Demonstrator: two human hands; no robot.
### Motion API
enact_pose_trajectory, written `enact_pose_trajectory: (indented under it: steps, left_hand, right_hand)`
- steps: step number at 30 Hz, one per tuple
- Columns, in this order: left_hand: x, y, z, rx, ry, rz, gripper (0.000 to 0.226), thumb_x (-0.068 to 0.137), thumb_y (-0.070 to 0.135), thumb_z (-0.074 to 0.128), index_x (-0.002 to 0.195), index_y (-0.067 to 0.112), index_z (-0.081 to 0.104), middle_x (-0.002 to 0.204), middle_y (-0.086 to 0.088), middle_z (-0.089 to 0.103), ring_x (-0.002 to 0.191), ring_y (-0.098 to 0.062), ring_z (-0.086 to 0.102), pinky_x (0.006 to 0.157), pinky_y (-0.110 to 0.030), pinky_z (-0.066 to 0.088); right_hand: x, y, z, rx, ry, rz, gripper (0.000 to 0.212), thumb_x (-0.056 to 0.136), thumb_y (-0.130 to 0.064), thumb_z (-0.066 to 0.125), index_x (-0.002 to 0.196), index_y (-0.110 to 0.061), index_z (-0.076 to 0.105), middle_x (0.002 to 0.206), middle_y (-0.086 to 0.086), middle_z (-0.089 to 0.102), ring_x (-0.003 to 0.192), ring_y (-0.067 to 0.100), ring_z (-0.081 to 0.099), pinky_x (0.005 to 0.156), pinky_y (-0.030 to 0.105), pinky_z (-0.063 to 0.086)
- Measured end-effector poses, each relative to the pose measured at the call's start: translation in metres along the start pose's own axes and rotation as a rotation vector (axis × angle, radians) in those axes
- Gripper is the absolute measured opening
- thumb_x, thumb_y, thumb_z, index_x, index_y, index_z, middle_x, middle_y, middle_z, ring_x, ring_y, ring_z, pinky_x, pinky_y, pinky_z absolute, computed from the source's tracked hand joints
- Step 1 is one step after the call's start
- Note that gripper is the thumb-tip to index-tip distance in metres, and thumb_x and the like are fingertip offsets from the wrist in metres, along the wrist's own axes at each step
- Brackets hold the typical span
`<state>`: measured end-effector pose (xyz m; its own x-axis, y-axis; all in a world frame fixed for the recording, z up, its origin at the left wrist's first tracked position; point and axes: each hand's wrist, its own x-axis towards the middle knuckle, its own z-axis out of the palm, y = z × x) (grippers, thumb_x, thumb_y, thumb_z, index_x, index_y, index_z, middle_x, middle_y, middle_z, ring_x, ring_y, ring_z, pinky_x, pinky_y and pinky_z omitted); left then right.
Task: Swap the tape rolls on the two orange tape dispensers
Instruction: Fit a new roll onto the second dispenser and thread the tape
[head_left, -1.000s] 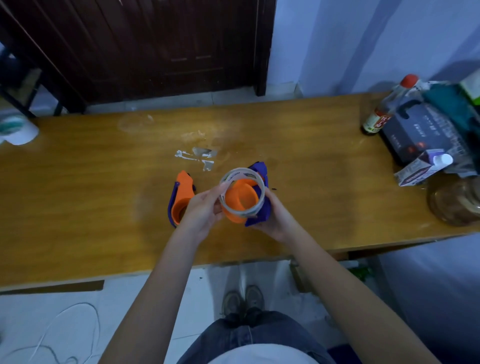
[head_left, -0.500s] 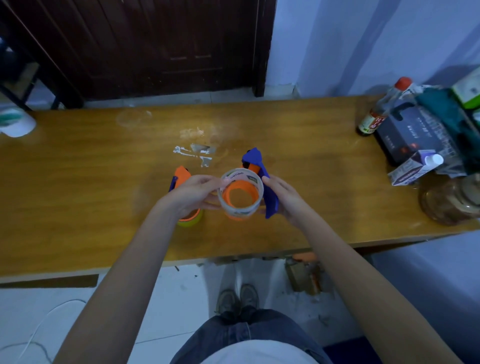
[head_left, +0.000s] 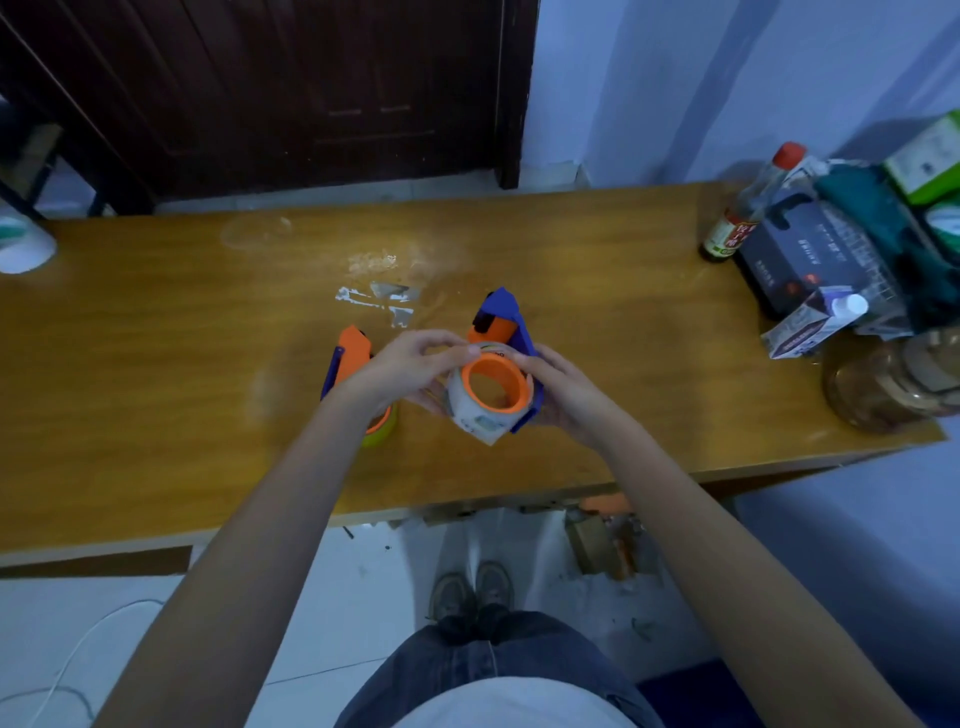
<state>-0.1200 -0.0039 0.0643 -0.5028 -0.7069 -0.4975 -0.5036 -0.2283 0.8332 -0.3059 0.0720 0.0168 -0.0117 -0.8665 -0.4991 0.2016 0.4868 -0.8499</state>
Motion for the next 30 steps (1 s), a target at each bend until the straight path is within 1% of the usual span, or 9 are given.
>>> enact_pose_trajectory:
  steps: [3, 5, 8, 11, 14, 17, 22, 27, 30]
  left_hand:
    - [-0.003, 0.005, 0.010, 0.078, 0.067, 0.036, 0.033, 0.085, 0.046, 0.059, 0.101, 0.018, 0.067, 0.095, -0.012, 0.069, 0.068, -0.021, 0.070, 0.058, -0.037, 0.060]
    - [-0.005, 0.007, 0.016, 0.189, 0.086, 0.053, 0.043, 0.086, 0.051, 0.054, 0.112, 0.018, 0.063, 0.101, -0.011, 0.067, 0.079, -0.021, 0.068, 0.066, -0.040, 0.060]
    - [-0.010, 0.001, 0.029, 0.379, 0.129, 0.154, 0.071, 0.079, 0.056, 0.061, 0.138, 0.024, 0.037, 0.125, 0.000, 0.044, 0.102, -0.012, 0.051, 0.087, -0.034, 0.051]
    - [-0.019, -0.015, 0.040, 0.673, 0.237, 0.440, 0.094, 0.068, 0.055, 0.072, 0.144, 0.023, 0.025, 0.141, 0.001, 0.029, 0.121, -0.012, 0.040, 0.097, -0.028, 0.040]
    - [-0.021, -0.029, 0.042, 0.871, 0.376, 0.597, 0.081, 0.073, 0.049, 0.069, 0.141, 0.019, 0.036, 0.142, -0.009, 0.039, 0.126, -0.026, 0.045, 0.100, -0.038, 0.042]
    - [-0.022, -0.032, 0.039, 0.779, 0.467, 0.756, 0.059, 0.079, 0.048, 0.054, 0.126, 0.013, 0.058, 0.132, -0.016, 0.055, 0.116, -0.034, 0.056, 0.093, -0.041, 0.046]
    - [-0.021, -0.036, 0.034, 0.779, 0.490, 0.996, 0.025, 0.084, 0.037, 0.059, 0.090, 0.018, 0.075, 0.112, -0.011, 0.069, 0.111, -0.029, 0.061, 0.089, -0.032, 0.044]
    - [-0.026, -0.032, 0.045, 0.567, 0.510, 0.923, 0.015, 0.080, 0.025, 0.064, 0.077, 0.016, 0.076, 0.102, -0.006, 0.073, 0.105, -0.018, 0.063, 0.083, -0.030, 0.049]
    - [-0.030, -0.022, 0.046, 0.539, 0.591, 0.781, 0.013, 0.078, 0.028, 0.066, 0.076, 0.018, 0.074, 0.088, 0.001, 0.075, 0.084, -0.017, 0.069, 0.066, -0.034, 0.054]
  right_hand:
    - [0.002, 0.004, 0.007, -0.041, -0.007, 0.057, 0.043, 0.086, -0.025, 0.066, 0.126, -0.024, 0.048, 0.119, 0.004, 0.060, 0.106, 0.026, 0.062, 0.073, 0.044, 0.058]
    - [0.005, 0.009, 0.012, -0.068, 0.010, 0.073, 0.044, 0.087, -0.020, 0.064, 0.127, -0.022, 0.047, 0.123, 0.009, 0.060, 0.107, 0.030, 0.062, 0.076, 0.045, 0.058]
    - [0.009, 0.015, 0.020, 0.034, 0.026, 0.074, 0.044, 0.092, -0.022, 0.058, 0.134, -0.015, 0.047, 0.121, 0.013, 0.063, 0.099, 0.029, 0.066, 0.069, 0.040, 0.059]
    - [0.009, 0.019, 0.028, 0.188, 0.062, 0.076, 0.036, 0.096, -0.013, 0.049, 0.131, -0.005, 0.049, 0.103, 0.011, 0.068, 0.078, 0.018, 0.070, 0.057, 0.029, 0.057]
    - [0.005, 0.018, 0.030, 0.167, 0.040, 0.089, 0.028, 0.096, -0.008, 0.047, 0.123, -0.007, 0.053, 0.094, 0.006, 0.068, 0.072, 0.015, 0.068, 0.054, 0.025, 0.057]
    - [0.004, 0.017, 0.030, 0.183, 0.010, 0.086, 0.029, 0.094, -0.002, 0.047, 0.122, -0.008, 0.054, 0.095, 0.008, 0.068, 0.069, 0.014, 0.071, 0.055, 0.028, 0.059]
    - [0.003, 0.020, 0.033, 0.156, 0.083, 0.113, 0.018, 0.094, -0.003, 0.047, 0.099, -0.016, 0.060, 0.083, 0.004, 0.067, 0.055, 0.008, 0.069, 0.050, 0.025, 0.057]
    - [0.002, 0.022, 0.035, 0.185, 0.087, 0.135, 0.017, 0.093, -0.002, 0.051, 0.087, -0.016, 0.059, 0.065, -0.001, 0.070, 0.050, 0.005, 0.067, 0.048, 0.021, 0.055]
    - [-0.001, 0.023, 0.035, 0.143, 0.115, 0.112, 0.023, 0.090, 0.005, 0.052, 0.083, -0.016, 0.057, 0.065, 0.000, 0.068, 0.046, 0.003, 0.065, 0.045, 0.019, 0.054]
